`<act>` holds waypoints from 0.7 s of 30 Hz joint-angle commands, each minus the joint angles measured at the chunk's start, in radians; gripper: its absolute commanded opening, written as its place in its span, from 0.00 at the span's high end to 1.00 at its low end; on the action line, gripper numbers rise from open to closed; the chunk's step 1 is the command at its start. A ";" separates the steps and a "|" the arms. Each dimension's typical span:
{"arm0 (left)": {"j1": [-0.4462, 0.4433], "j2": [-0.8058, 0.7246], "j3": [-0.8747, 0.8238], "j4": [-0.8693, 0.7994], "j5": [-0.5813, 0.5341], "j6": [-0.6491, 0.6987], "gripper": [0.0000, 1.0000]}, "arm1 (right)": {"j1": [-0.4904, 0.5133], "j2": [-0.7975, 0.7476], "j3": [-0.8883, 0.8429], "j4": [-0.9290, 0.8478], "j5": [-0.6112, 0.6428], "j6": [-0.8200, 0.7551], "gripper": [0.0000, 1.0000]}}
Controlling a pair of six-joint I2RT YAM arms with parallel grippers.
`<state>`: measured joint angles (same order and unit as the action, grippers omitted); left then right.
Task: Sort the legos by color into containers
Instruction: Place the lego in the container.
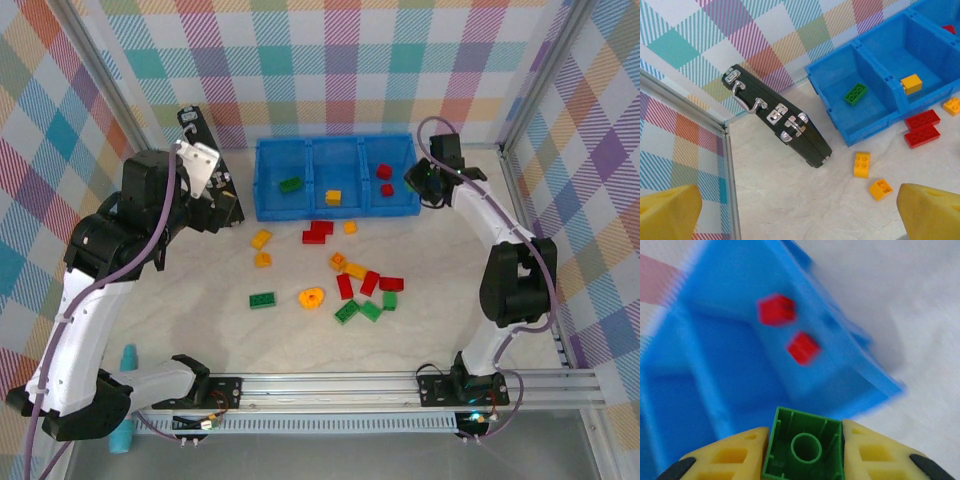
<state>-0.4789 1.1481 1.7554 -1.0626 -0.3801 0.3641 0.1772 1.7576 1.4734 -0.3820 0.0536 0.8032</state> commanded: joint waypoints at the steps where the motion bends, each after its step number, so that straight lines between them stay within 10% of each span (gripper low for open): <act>1: 0.008 -0.013 -0.001 0.038 -0.017 0.015 0.00 | 0.057 0.035 0.040 0.281 0.067 -0.141 0.71; 8: 0.008 -0.004 0.007 0.034 0.001 -0.001 0.00 | 0.247 0.158 0.228 0.599 -0.056 -0.684 0.70; 21: 0.008 -0.023 -0.028 0.062 0.004 0.006 0.00 | 0.348 0.763 1.105 -0.003 -0.340 -0.909 0.71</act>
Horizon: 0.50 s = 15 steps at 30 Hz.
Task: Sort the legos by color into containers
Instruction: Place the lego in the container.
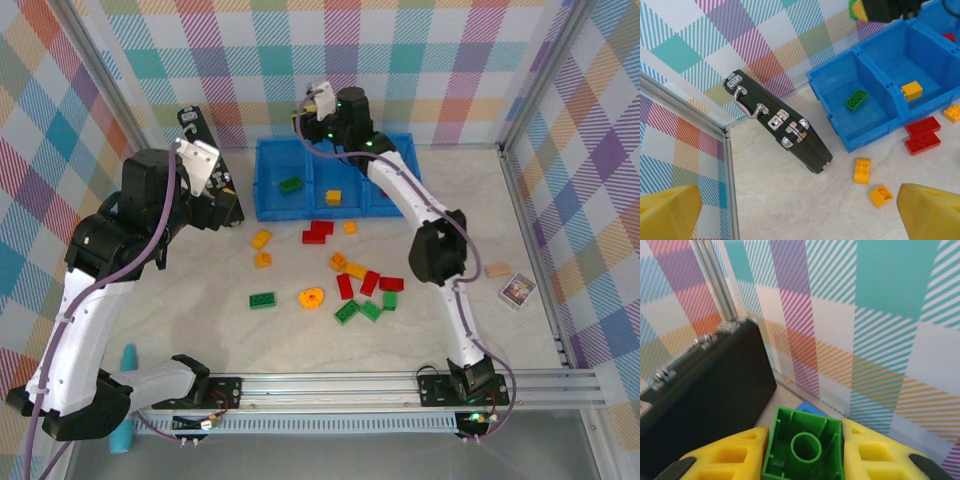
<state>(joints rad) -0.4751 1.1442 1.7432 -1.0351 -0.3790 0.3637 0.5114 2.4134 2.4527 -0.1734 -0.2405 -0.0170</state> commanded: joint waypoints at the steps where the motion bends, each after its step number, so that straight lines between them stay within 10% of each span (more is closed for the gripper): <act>1: 0.005 -0.019 -0.018 0.037 0.002 0.006 0.00 | 0.018 0.157 0.209 -0.259 -0.036 -0.112 0.71; 15: 0.004 0.006 -0.015 0.049 0.044 -0.007 0.00 | 0.031 0.313 0.231 -0.278 -0.038 -0.055 0.68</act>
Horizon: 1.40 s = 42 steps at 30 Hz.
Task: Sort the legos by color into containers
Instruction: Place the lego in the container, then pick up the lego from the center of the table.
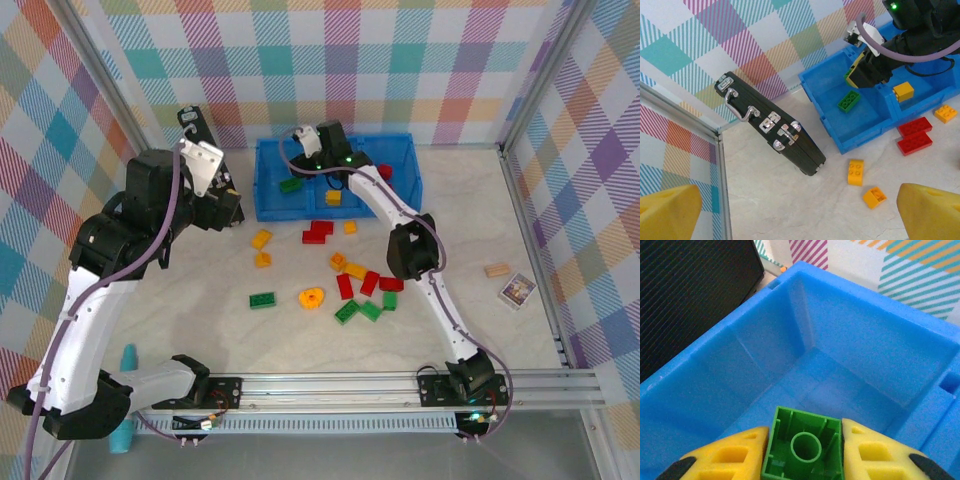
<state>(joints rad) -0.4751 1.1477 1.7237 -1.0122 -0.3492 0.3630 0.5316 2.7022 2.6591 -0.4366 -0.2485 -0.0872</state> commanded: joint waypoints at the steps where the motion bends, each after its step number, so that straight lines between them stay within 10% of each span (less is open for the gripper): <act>1: 0.004 0.005 0.009 0.025 0.013 -0.009 0.00 | 0.013 0.029 0.027 -0.023 -0.032 0.011 0.67; 13: 0.004 0.000 0.030 0.014 0.030 -0.021 0.00 | 0.018 -0.092 -0.029 -0.063 -0.032 -0.060 0.28; 28: 0.001 -0.022 0.075 -0.014 0.089 -0.053 0.00 | -0.021 -0.489 -0.117 -0.333 0.295 0.044 0.34; 42: -0.005 -0.071 0.051 -0.018 0.111 -0.067 0.00 | -0.022 -0.806 -0.819 -0.472 0.295 0.394 0.33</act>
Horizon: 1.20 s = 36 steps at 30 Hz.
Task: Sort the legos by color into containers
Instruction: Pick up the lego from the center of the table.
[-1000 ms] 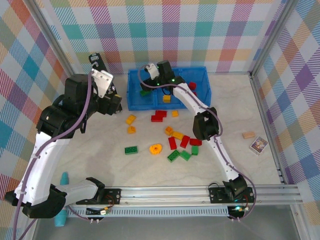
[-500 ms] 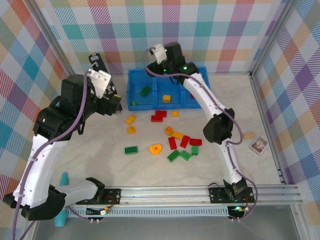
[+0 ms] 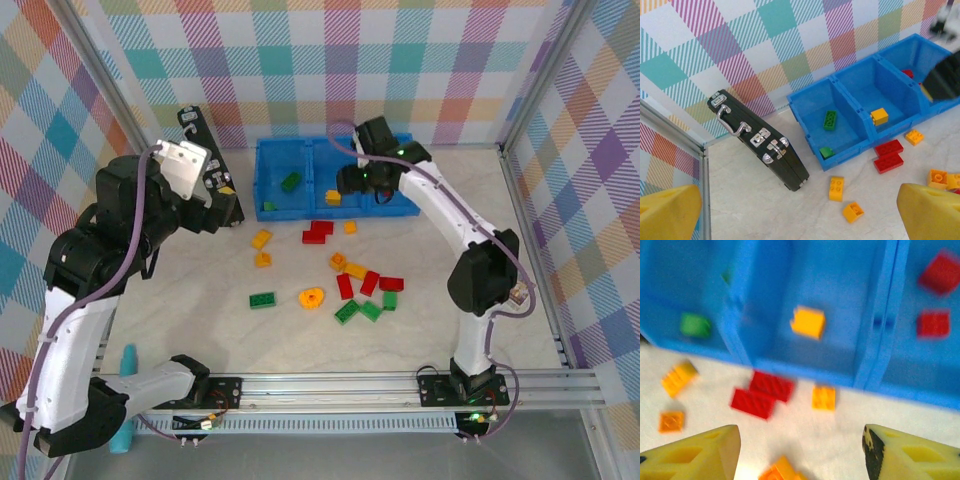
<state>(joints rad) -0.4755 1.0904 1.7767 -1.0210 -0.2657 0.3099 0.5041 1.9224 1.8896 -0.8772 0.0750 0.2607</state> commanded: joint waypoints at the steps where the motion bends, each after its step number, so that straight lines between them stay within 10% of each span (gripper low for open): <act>1: -0.006 -0.016 -0.001 -0.010 0.035 -0.017 0.00 | 0.005 -0.026 -0.077 -0.022 -0.040 0.039 0.33; 36: -0.006 0.038 0.042 -0.059 0.015 -0.020 0.00 | 0.005 0.371 -0.036 0.145 0.046 -0.004 0.34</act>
<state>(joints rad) -0.4763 1.1221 1.7927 -1.0714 -0.2447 0.2993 0.5041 2.2669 1.8221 -0.7418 0.0910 0.2695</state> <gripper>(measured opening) 0.997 0.665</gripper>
